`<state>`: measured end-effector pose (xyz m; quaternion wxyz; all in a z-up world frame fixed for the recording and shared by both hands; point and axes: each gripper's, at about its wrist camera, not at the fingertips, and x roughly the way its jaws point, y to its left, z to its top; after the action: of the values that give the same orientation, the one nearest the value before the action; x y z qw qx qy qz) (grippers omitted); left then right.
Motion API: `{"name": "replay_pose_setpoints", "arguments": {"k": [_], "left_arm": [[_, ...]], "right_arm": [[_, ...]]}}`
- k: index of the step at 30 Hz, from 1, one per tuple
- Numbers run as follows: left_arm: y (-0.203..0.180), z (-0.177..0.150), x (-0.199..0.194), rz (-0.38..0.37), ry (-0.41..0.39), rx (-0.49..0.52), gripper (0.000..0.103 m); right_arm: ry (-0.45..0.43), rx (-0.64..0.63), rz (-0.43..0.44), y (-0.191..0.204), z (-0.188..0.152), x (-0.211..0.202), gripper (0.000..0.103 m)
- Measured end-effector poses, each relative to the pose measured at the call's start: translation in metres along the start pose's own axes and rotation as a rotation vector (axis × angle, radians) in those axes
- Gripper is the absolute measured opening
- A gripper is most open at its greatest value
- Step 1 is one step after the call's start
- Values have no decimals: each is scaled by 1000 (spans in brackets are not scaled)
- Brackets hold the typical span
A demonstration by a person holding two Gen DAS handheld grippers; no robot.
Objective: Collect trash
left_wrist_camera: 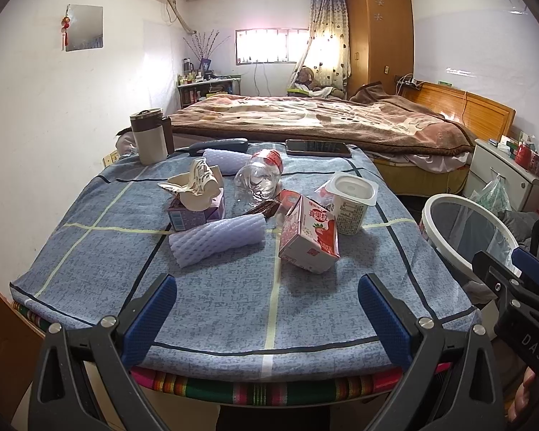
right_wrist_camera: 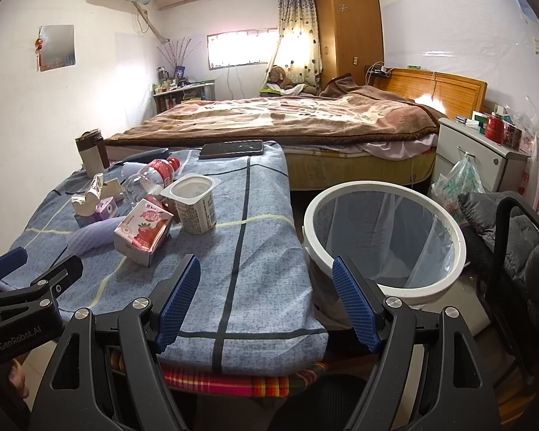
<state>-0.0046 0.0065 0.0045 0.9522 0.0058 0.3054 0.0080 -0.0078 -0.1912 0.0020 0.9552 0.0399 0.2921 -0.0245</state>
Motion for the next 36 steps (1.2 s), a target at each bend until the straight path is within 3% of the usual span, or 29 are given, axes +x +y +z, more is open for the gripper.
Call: {"name": "replay_pose_setpoints", "arguments": {"k": [36], "left_arm": [[17, 4, 20, 25, 35, -7, 102]], "right_arm": [[5, -18, 39, 10, 8, 15, 77]]}}
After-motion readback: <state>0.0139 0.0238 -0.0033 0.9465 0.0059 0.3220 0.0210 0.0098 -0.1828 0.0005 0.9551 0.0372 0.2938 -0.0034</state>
